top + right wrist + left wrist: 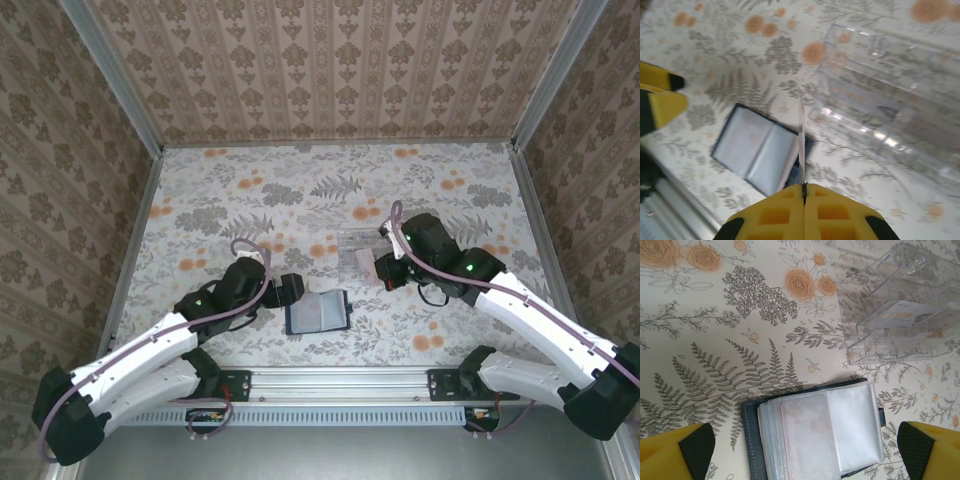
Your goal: Take the credit cards out of the card holder
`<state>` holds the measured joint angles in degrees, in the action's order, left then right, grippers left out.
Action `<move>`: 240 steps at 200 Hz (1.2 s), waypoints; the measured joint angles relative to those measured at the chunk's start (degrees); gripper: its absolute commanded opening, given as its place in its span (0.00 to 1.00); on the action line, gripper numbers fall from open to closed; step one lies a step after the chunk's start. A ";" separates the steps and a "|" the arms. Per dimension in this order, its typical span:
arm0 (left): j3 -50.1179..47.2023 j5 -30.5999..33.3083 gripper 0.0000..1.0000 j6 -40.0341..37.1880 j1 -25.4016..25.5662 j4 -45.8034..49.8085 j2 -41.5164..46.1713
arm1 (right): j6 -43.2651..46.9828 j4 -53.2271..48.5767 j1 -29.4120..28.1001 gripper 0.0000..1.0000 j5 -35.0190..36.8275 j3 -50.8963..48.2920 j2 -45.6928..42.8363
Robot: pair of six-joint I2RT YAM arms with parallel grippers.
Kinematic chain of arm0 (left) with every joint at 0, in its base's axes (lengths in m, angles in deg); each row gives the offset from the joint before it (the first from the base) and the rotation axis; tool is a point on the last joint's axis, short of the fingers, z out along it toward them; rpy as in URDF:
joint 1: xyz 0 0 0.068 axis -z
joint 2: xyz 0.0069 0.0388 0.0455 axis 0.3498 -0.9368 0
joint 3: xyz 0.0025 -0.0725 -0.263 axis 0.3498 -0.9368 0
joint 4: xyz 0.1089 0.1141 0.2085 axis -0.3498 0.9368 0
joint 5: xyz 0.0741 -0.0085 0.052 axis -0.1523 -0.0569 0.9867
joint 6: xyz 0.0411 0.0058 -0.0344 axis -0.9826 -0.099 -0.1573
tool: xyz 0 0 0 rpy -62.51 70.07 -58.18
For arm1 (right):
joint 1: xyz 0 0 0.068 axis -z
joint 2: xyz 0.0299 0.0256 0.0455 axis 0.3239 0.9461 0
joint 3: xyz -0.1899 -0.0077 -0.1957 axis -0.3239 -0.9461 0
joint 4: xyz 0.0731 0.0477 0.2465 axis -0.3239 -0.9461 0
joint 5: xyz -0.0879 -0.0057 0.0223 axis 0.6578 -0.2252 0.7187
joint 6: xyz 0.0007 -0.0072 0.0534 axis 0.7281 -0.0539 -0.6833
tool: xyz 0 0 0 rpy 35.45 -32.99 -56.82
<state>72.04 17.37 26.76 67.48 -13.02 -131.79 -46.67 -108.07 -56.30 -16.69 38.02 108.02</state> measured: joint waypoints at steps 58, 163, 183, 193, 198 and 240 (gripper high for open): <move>0.00 -0.52 1.00 -2.27 -0.28 0.46 3.08 | 22.62 -5.01 -3.74 0.00 10.91 2.23 0.70; -3.17 -1.88 1.00 -2.86 -0.31 -2.12 10.84 | 63.63 -1.73 -4.11 0.00 24.96 -4.17 4.52; -3.17 -1.97 1.00 -2.86 -0.28 -2.10 11.69 | 67.71 -0.42 -3.48 0.00 25.20 -4.28 5.46; -3.19 -1.97 1.00 -2.86 -0.28 -2.08 11.91 | 69.68 0.57 -2.97 0.00 25.40 -4.28 5.92; -3.19 -1.97 1.00 -2.86 -0.31 -2.05 11.96 | 70.51 0.98 -2.73 0.00 25.46 -4.28 6.19; -3.65 -1.99 1.00 -2.86 -0.57 -2.05 12.04 | 74.84 3.98 -0.74 0.00 25.59 -4.28 8.17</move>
<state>68.39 15.38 23.90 66.91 -15.07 -119.75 28.17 -104.10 -57.05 8.90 33.73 116.19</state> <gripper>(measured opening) 0.998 0.065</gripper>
